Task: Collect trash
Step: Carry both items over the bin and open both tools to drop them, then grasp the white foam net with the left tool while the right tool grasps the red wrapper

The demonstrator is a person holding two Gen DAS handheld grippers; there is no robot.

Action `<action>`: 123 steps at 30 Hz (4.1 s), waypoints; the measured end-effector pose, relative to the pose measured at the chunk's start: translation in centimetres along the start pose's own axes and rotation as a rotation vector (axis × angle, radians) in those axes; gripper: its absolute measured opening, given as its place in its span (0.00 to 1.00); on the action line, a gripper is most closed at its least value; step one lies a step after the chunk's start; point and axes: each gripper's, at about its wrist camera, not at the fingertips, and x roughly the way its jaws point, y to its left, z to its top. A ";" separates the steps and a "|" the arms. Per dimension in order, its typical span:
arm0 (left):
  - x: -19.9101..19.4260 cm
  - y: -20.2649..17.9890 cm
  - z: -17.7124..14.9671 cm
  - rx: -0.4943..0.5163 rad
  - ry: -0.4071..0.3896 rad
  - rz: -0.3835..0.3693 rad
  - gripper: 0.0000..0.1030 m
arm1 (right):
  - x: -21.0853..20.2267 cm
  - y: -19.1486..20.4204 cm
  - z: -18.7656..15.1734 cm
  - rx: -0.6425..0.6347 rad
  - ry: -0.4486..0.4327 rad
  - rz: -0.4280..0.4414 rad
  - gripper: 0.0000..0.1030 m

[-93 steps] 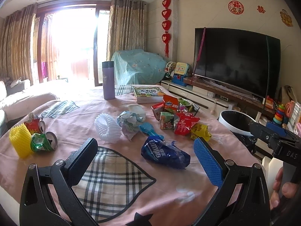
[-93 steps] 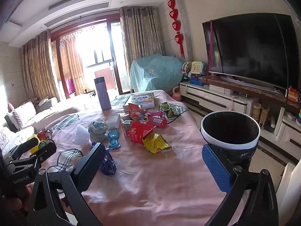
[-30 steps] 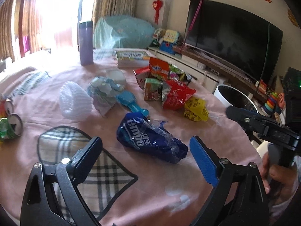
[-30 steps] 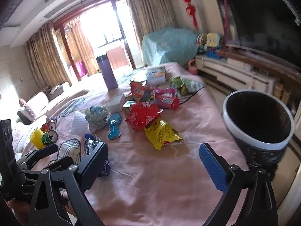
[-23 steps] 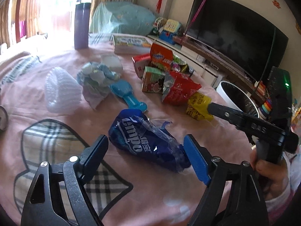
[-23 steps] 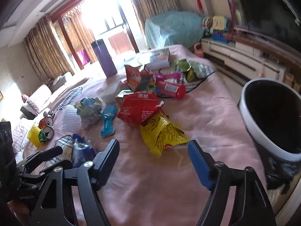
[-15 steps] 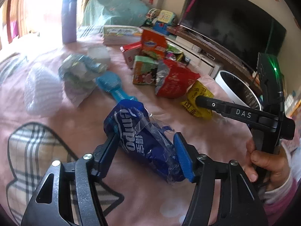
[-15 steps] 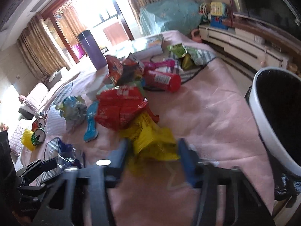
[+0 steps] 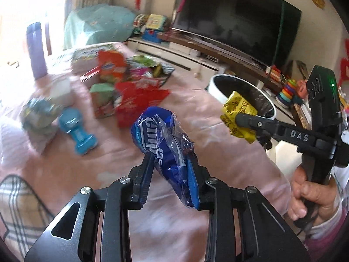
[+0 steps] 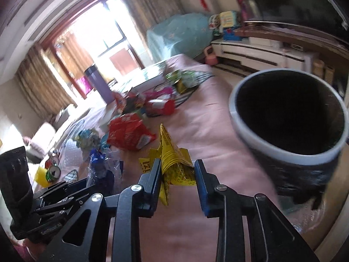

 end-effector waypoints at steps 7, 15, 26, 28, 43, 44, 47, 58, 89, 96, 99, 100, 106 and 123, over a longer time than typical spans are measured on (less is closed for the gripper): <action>1.2 -3.0 2.3 0.060 -0.010 -0.060 0.27 | -2.9 -2.8 1.2 0.040 -0.066 -0.059 0.29; 2.9 -6.1 6.1 0.107 -0.025 -0.118 0.27 | -4.3 -6.7 3.6 0.099 -0.108 -0.120 0.29; 5.5 -10.2 10.2 0.156 -0.019 -0.186 0.27 | -4.3 -10.2 6.0 0.120 -0.111 -0.183 0.29; 6.3 -11.0 10.7 0.165 -0.010 -0.193 0.27 | -4.2 -10.9 6.3 0.128 -0.105 -0.186 0.30; 11.5 -13.4 12.2 0.162 0.090 -0.222 0.38 | -3.1 -14.3 7.7 0.160 -0.066 -0.220 0.34; 11.6 -13.5 12.2 0.164 0.094 -0.214 0.42 | -2.9 -14.5 7.7 0.163 -0.062 -0.221 0.36; 11.4 -13.0 11.8 0.146 0.094 -0.210 0.62 | -2.8 -14.8 7.8 0.173 -0.058 -0.211 0.49; 8.8 -10.4 9.7 0.080 0.052 -0.196 0.74 | -4.1 -13.8 6.7 0.207 -0.100 -0.158 0.74; -4.0 7.6 -2.2 -0.223 -0.084 0.149 0.81 | 1.6 4.7 -0.9 -0.072 -0.030 0.017 0.92; -6.1 11.0 -3.1 -0.287 -0.116 0.210 0.81 | 3.4 7.4 -1.1 -0.120 0.014 0.046 0.92; -6.3 12.1 -3.2 -0.316 -0.111 0.225 0.81 | 3.9 8.4 -1.0 -0.132 0.012 0.064 0.92; -6.2 12.5 -3.2 -0.328 -0.108 0.235 0.81 | 4.1 8.6 -0.9 -0.135 0.010 0.067 0.92; -6.6 15.4 -3.6 -0.385 -0.103 0.297 0.82 | 5.9 10.2 0.2 -0.156 0.007 0.050 0.92; -3.5 22.2 -1.9 -0.448 -0.082 0.310 0.42 | 11.0 10.7 2.3 -0.128 0.061 0.001 0.85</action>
